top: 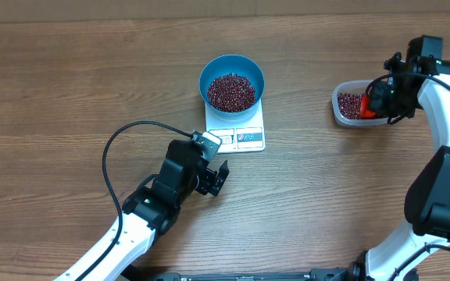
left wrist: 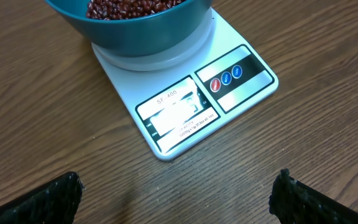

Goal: Scoop item into bowl and weigh 150g on scale
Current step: 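Scoop a few beans from the tub with the right gripper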

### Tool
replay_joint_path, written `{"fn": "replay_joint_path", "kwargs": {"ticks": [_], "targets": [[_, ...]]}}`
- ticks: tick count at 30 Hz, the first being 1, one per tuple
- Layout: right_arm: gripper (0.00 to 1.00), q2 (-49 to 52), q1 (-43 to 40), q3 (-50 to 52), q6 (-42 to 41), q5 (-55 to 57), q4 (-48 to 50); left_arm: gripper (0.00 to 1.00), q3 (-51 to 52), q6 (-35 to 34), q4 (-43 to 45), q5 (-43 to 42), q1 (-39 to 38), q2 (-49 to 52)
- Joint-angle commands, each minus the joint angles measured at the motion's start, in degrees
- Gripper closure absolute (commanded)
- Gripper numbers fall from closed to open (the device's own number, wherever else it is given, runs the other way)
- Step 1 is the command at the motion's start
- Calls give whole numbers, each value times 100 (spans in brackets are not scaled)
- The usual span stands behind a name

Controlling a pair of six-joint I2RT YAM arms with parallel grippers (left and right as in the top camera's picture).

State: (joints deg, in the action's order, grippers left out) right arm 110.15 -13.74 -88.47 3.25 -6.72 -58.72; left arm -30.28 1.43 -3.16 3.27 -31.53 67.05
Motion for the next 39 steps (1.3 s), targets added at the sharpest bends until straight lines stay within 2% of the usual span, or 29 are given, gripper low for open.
{"fn": "replay_joint_path", "kwargs": {"ticks": [1, 10, 23, 30, 39], "targets": [[96, 109, -11, -111, 28, 63, -11, 0, 31, -76, 17, 11, -26, 46], [96, 85, -144, -131, 79, -376, -9, 1, 31, -76, 17, 11, -26, 46], [96, -107, -785, -131, 767, -2424, -186, 0, 31, -76, 17, 13, -26, 46], [96, -155, -942, -131, 1071, -3064, -374, 0, 31, -76, 17, 11, -26, 46], [96, -560, -1119, -157, 1073, -3646, -514, 1, 31, -76, 17, 13, -26, 46]]}}
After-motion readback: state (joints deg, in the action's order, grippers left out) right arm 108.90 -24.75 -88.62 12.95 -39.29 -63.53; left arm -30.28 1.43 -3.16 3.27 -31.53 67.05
